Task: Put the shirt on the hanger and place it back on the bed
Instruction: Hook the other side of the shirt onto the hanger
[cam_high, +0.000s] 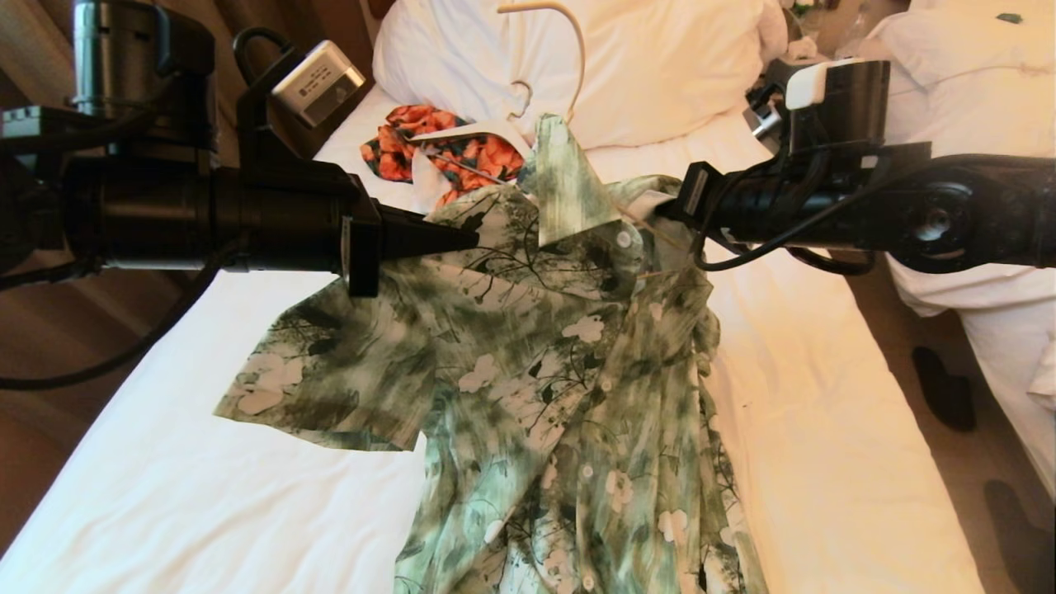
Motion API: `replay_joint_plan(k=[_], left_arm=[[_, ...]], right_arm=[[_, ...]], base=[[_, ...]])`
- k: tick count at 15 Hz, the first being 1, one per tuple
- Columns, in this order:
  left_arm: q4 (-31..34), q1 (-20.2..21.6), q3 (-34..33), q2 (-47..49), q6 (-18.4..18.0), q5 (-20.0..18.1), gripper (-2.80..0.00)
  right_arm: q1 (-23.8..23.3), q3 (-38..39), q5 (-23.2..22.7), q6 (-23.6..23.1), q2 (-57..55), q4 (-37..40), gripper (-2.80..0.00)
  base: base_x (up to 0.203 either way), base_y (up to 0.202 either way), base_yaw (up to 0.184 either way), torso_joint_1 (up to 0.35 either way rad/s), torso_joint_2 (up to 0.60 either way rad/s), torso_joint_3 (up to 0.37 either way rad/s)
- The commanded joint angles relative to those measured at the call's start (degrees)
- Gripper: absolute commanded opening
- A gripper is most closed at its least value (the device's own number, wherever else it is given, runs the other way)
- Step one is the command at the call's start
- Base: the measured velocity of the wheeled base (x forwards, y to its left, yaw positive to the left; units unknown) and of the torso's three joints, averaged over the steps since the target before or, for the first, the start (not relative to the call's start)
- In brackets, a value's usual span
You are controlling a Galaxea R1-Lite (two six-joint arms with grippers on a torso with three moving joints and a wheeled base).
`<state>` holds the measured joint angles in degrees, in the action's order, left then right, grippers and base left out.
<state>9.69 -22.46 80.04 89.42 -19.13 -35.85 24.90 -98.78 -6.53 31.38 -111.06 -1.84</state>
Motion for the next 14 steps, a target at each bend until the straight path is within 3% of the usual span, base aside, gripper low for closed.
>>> replay_joint_plan(k=[1, 5, 8, 14], left_arm=[[0.06, -0.13, 0.11, 0.52, -0.12, -0.18, -2.8], [-1.87, -0.48, 0.2, 1.61, -0.06, 0.17, -2.8], [-5.19, 0.78, 1.37, 2.84, 0.11, 3.64, -2.8], [-3.76, 1.34, -0.63, -2.59, -0.03, 4.55, -2.8]], right_arm=[[0.98, -0.01, -0.06, 0.18, 1.86, 0.15, -2.8], [3.14, -0.08, -0.32, 0.18, 4.57, 0.77, -2.8], [4.15, -0.1, -0.13, 0.02, 6.59, 4.77, -2.8], [0.9, 0.24, 0.21, -2.01, 6.88, 5.91, -2.8]], base=[[0.0, 0.0, 0.0, 0.0, 0.0, 0.0], [0.0, 0.0, 0.0, 0.0, 0.0, 0.0], [0.0, 0.0, 0.0, 0.0, 0.0, 0.0], [0.0, 0.0, 0.0, 0.0, 0.0, 0.0]])
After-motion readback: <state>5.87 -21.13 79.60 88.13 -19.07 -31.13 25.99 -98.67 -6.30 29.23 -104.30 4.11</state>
